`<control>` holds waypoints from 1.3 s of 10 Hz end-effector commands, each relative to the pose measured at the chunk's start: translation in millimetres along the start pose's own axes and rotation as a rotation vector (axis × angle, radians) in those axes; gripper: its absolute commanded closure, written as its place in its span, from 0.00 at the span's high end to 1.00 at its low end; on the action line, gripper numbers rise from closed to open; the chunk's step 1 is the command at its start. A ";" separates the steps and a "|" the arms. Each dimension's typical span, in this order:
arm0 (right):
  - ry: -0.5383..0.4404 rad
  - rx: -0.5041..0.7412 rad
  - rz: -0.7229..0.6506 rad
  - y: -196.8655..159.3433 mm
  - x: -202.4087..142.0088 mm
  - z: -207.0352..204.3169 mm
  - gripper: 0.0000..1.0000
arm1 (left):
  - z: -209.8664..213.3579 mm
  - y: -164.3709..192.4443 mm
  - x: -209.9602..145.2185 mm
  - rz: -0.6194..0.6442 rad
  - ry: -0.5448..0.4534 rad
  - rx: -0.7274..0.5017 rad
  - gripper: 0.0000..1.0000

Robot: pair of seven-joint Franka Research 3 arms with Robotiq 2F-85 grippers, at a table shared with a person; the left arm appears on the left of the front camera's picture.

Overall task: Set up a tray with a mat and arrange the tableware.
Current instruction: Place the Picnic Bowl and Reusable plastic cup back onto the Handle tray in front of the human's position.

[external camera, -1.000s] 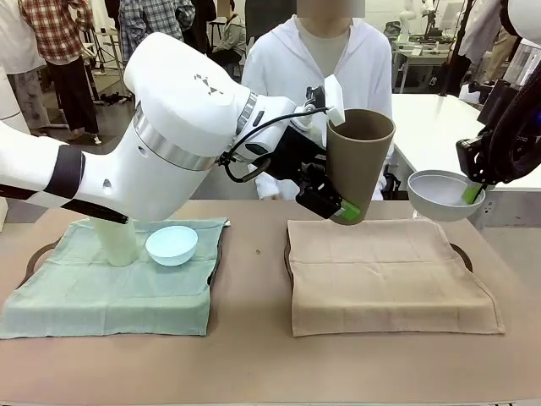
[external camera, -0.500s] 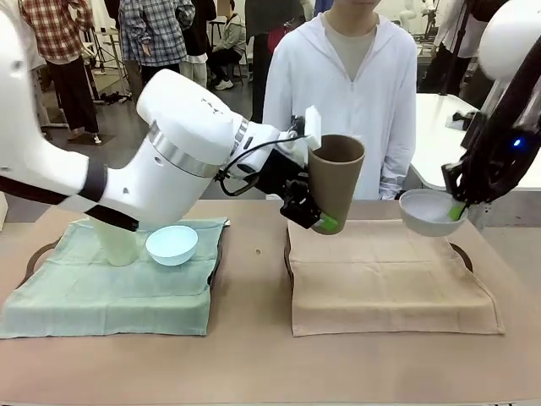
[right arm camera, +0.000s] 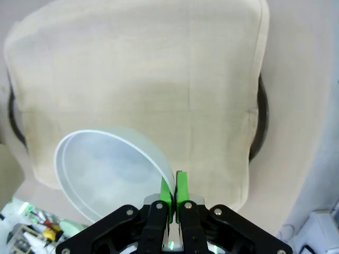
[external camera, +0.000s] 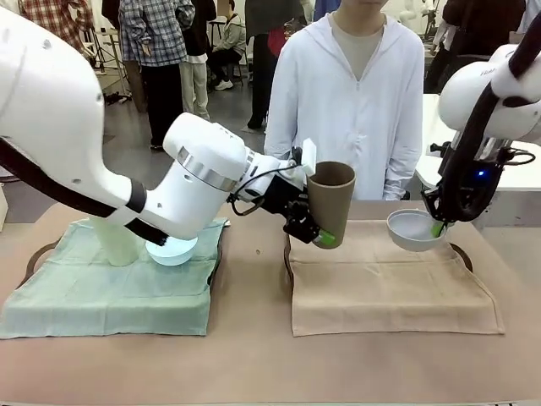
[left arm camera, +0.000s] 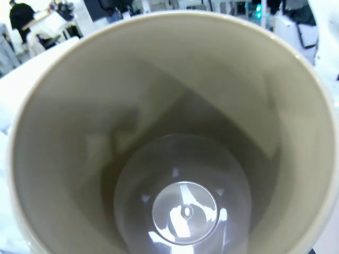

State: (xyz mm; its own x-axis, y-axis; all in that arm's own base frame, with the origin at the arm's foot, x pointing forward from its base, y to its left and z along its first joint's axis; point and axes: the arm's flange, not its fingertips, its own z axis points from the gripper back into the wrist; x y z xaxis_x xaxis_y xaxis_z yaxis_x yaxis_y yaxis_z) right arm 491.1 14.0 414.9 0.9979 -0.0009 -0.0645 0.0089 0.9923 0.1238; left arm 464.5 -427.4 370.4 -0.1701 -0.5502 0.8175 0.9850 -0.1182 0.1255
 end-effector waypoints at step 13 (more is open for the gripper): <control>0.000 0.035 0.072 -25.5 36.8 -67.7 0.04 | -69.4 31.3 -49.3 -0.048 0.009 0.053 0.80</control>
State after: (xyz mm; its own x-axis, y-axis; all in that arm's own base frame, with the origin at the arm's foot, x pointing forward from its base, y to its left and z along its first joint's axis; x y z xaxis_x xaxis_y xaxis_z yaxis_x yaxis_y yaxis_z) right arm 515.0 0.8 346.5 0.9962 0.0531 -0.0696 -0.0433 0.9898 0.1360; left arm 500.9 -457.8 297.2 -0.1853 -0.5569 0.8096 0.9827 -0.1029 0.1541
